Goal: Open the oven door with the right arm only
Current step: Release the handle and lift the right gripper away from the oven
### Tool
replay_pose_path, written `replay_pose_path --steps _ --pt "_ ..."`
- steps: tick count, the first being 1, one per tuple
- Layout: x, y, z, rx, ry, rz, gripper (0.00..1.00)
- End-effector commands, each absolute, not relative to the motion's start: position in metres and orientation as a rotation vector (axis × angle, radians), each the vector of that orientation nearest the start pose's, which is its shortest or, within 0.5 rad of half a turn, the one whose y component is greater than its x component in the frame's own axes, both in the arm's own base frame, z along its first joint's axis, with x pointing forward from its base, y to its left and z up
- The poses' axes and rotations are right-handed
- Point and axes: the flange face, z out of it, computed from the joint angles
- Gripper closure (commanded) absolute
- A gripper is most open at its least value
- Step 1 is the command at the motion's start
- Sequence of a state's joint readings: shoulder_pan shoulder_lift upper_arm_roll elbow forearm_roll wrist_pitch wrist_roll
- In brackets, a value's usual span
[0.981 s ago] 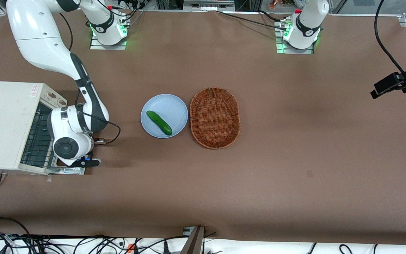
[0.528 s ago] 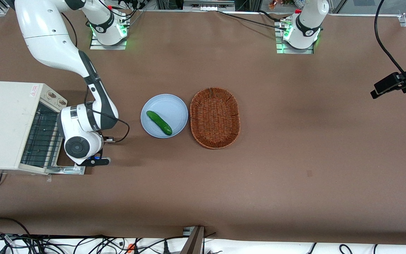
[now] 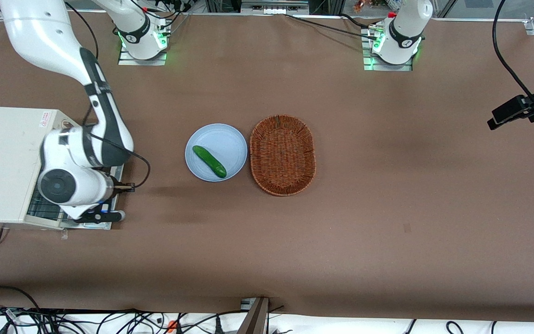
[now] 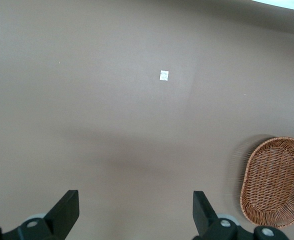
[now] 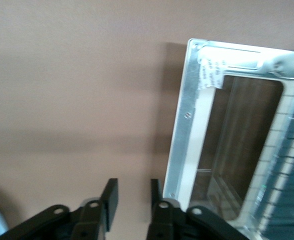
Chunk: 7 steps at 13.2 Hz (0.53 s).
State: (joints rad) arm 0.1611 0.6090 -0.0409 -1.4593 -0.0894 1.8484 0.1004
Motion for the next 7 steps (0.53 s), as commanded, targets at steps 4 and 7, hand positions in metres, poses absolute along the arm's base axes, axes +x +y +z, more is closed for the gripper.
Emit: replay_pose_path --steps 4,7 --pt "0.651 0.053 0.423 -3.169 -0.127 0.368 0.03" --pt "0.631 0.020 0.471 -3.115 -0.136 0.387 0.00"
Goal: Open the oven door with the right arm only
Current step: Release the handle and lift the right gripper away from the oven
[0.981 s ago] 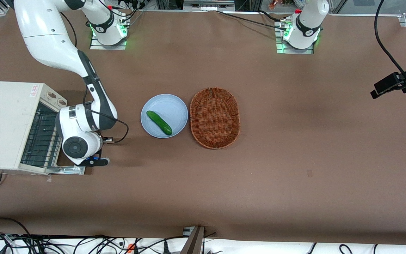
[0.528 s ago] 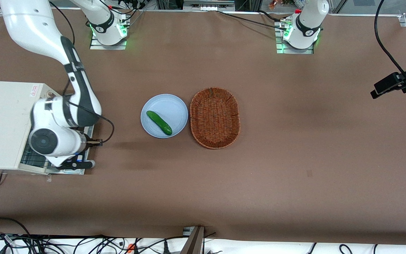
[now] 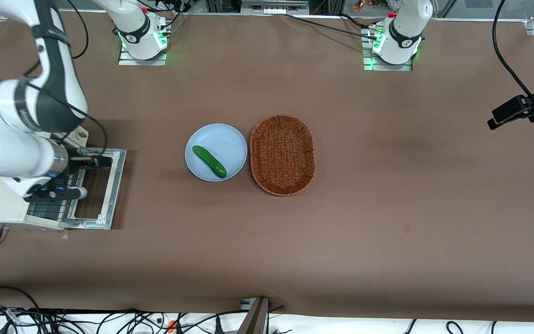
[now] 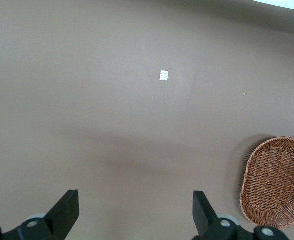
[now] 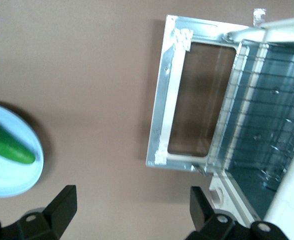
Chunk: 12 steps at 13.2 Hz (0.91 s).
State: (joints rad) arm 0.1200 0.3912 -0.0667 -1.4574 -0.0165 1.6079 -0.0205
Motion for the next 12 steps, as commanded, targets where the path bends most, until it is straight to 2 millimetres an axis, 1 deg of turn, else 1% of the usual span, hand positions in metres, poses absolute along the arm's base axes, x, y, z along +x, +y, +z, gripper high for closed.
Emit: replay_pose_path --steps 1,2,3,5,6,8,10,12 --pt "0.624 0.014 0.487 -3.113 -0.127 0.382 0.00" --pt "0.619 0.012 0.498 -3.113 -0.123 0.377 0.00" --pt "0.610 0.008 0.515 -3.112 -0.109 0.369 0.00" --pt "0.590 0.010 0.555 -3.112 -0.098 0.317 0.00" --pt "0.582 0.009 0.568 -3.110 -0.098 0.310 0.00" --pt "0.563 -0.007 0.596 -3.103 -0.062 0.273 0.00" --pt "0.544 -0.021 0.615 -3.098 -0.030 0.265 0.00" --pt "0.524 -0.024 0.625 -3.104 -0.022 0.256 0.00"
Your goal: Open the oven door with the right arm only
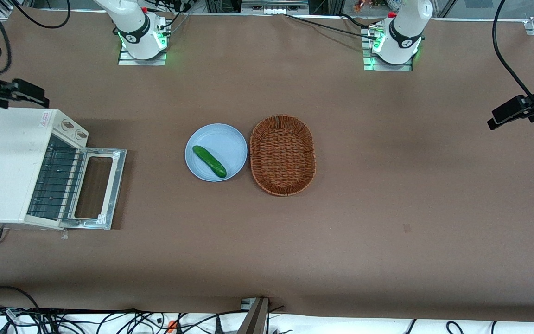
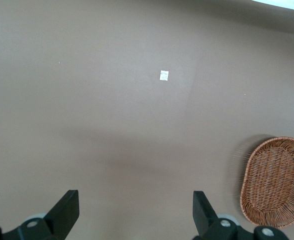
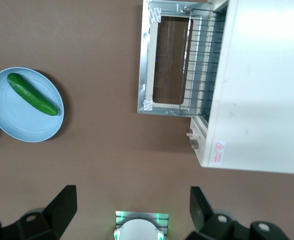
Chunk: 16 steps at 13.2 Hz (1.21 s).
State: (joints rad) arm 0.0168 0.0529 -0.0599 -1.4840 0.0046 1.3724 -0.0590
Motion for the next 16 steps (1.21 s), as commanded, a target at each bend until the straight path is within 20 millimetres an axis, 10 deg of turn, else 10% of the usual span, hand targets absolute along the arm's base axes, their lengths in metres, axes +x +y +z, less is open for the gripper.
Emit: replay_pose_path --steps 1,16 --pt "0.516 -0.024 0.629 -3.107 -0.022 0.249 0.00" --pt "0.539 -0.027 0.645 -3.124 -0.032 0.172 0.00"
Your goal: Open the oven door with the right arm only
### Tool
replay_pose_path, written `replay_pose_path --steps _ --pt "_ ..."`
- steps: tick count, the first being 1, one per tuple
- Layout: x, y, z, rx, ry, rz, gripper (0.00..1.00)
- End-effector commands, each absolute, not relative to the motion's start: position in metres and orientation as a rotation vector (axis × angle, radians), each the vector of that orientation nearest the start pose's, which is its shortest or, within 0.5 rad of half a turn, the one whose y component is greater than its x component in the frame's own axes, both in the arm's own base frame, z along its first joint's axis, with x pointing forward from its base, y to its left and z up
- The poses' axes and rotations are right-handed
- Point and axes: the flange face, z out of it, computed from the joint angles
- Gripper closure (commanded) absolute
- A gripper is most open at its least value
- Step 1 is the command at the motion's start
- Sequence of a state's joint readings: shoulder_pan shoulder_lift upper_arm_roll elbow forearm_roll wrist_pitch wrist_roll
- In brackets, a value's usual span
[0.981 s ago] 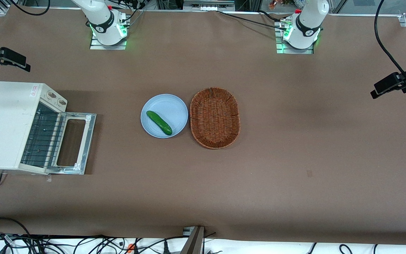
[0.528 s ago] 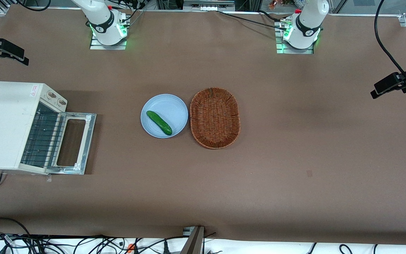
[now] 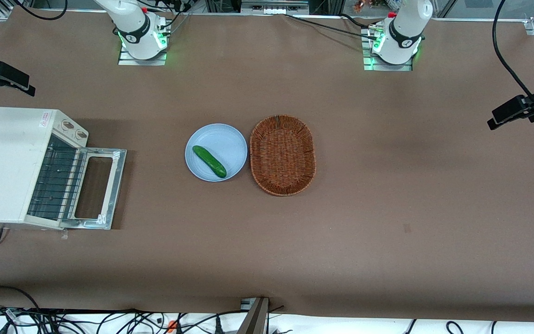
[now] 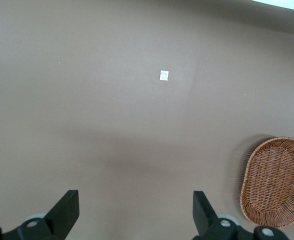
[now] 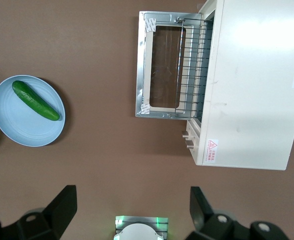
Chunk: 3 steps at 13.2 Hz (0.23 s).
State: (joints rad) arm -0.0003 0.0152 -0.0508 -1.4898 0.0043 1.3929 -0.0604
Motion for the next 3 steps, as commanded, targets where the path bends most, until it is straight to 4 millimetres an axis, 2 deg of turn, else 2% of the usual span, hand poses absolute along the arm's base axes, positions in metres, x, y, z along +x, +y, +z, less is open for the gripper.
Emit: replay_pose_path --steps 1,3 --pt "0.5390 -0.0272 0.6453 -3.124 -0.037 0.174 0.00" --pt "0.5390 -0.0266 0.6453 -3.119 -0.041 0.173 0.00"
